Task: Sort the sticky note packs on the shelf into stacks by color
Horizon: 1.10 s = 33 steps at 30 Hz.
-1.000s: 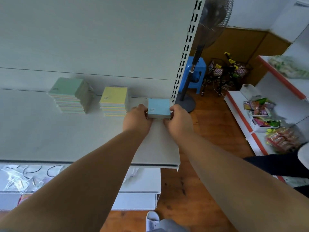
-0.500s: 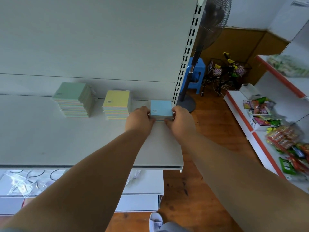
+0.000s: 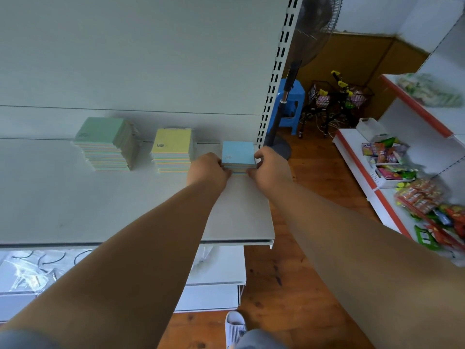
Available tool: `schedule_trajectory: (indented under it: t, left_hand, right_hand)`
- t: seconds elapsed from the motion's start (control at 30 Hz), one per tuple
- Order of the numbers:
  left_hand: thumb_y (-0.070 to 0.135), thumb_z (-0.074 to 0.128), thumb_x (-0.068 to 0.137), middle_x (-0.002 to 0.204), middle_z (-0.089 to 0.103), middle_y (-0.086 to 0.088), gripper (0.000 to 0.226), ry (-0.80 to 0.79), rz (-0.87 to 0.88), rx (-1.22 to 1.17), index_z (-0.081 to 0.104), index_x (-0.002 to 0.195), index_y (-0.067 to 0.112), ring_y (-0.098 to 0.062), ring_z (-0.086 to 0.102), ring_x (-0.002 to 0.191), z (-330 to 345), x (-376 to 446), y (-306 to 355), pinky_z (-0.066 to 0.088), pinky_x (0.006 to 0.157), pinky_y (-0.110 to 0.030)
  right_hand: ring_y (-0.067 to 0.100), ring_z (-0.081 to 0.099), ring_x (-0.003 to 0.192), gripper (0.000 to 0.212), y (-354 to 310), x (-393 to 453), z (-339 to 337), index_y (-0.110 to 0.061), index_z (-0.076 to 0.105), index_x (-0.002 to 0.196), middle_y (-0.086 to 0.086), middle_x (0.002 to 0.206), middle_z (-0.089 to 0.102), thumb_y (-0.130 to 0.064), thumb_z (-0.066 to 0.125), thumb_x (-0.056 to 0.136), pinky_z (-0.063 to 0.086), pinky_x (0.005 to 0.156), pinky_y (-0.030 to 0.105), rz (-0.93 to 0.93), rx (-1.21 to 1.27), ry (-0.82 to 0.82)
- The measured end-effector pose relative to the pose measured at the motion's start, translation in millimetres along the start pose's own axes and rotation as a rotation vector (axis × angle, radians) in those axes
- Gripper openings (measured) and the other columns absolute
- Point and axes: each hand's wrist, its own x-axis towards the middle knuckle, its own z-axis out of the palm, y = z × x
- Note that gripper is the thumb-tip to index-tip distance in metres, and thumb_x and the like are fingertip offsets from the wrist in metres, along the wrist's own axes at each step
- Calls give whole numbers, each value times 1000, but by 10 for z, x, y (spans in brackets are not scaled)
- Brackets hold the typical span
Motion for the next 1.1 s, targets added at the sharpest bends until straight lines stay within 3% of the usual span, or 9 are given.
schedule_trajectory:
  t: [0.23,0.47,0.73,0.8,0.93,1.1]
  left_hand:
    - [28,69,83,95,68,-4,15,-5,26,-41,62,91,16,-27,62,88,10,-45,-37,40,66,-27]
    - [25,65,85,104,66,-9,20,-7,54,51,63,100,12,-30,61,93,23,-25,-58,42,68,-29]
    - [31,61,87,103,63,-12,24,-1,114,169,62,98,10,-33,61,92,30,-27,-52,41,66,-31]
    - [34,56,92,105,61,-14,28,5,139,223,62,100,8,-34,61,94,43,-45,-45,43,68,-34]
    - [33,50,97,110,56,-16,32,21,152,288,61,108,5,-36,59,101,73,-80,-25,49,78,-41]
    - [32,46,97,114,54,-16,33,-16,164,322,60,113,5,-35,56,105,33,-76,1,48,79,-42]
  right_hand:
    - [19,59,93,32,31,-72,-8,-12,53,114,8,108,66,-21,67,87,37,67,25,-12,36,29]
    - [22,62,96,31,14,-140,-2,-11,54,114,7,105,66,-19,66,87,39,68,25,-29,25,50]
    - [15,58,87,34,5,-145,-17,-10,56,115,7,105,66,-25,68,87,30,53,14,-80,-7,48]
    - [11,55,84,34,-6,-170,-32,-9,58,115,7,106,67,-29,66,89,35,59,17,-85,3,56]
    - [20,62,97,28,8,-185,-31,-6,62,114,10,109,68,-26,60,93,43,72,23,-74,10,78]
    - [22,63,99,28,-28,-185,-50,-8,65,114,10,112,69,-25,60,93,39,70,21,-48,-5,66]
